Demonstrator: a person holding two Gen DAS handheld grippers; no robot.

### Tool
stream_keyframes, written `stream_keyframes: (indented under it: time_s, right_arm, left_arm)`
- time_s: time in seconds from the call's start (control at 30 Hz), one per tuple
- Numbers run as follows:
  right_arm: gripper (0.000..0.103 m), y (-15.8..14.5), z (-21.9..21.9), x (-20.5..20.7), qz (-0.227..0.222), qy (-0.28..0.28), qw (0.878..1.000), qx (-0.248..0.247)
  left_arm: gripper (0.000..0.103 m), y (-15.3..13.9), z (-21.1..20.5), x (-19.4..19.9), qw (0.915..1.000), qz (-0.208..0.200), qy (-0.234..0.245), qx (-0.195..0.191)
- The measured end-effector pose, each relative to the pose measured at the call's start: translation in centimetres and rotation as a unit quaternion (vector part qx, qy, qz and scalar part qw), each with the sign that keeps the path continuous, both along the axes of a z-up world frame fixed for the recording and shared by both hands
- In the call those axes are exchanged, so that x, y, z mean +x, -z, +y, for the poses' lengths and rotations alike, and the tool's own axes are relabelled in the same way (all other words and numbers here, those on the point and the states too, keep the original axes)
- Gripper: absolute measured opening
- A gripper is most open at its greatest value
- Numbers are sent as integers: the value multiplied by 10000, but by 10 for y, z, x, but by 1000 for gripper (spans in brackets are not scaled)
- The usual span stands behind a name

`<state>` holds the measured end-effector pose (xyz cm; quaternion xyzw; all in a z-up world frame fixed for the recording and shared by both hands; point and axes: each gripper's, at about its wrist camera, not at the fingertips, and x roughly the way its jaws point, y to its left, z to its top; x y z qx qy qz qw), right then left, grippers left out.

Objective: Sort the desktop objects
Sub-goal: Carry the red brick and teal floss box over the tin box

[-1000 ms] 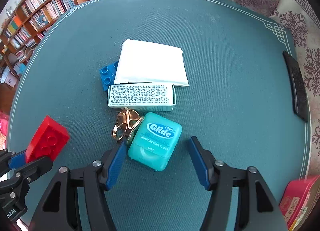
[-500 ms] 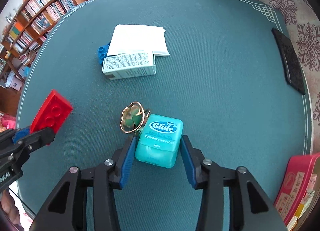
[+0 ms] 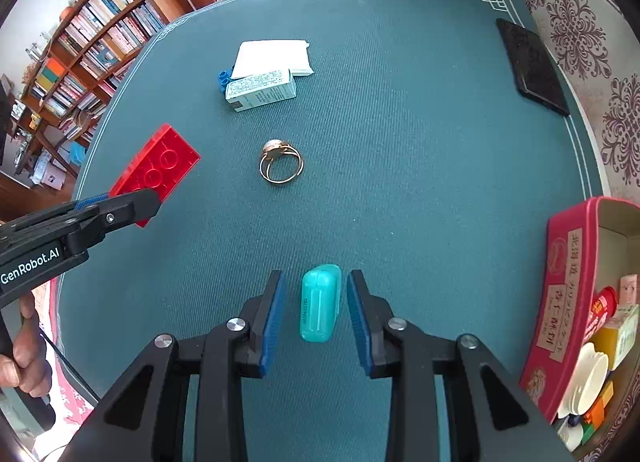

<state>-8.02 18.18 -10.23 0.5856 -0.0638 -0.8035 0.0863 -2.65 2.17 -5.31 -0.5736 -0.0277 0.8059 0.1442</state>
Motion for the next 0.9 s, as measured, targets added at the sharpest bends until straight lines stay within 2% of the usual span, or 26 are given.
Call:
stream_keyframes:
  time_s: [0.1, 0.23, 0.3, 0.4, 0.6, 0.8, 0.9]
  right_arm:
    - [35, 4, 15, 10, -29, 60, 10000, 13]
    - [48, 19, 30, 18, -127, 136, 9998, 46]
    - [51, 23, 49, 36, -156, 151, 9997, 68]
    - [53, 30, 53, 35, -241, 171, 9996, 51]
    - [57, 41, 39, 23, -346, 61, 9994, 10]
    - [56, 49, 10, 19, -162, -409, 9965, 709]
    - [55, 47, 8, 26, -151, -554, 9957, 728]
  left_arm:
    - [29, -4, 8, 11, 10000, 25, 33, -7]
    - [29, -7, 12, 24, 10000, 37, -2, -29]
    - [29, -9, 11, 29, 10000, 44, -45, -36]
    - [29, -11, 9, 35, 9999, 70, -110, -48]
    - [29, -14, -1, 42, 9996, 88, -265, -72]
    - [29, -13, -7, 48, 9993, 55, -374, -61]
    - [29, -14, -4, 49, 9993, 52, -359, -30]
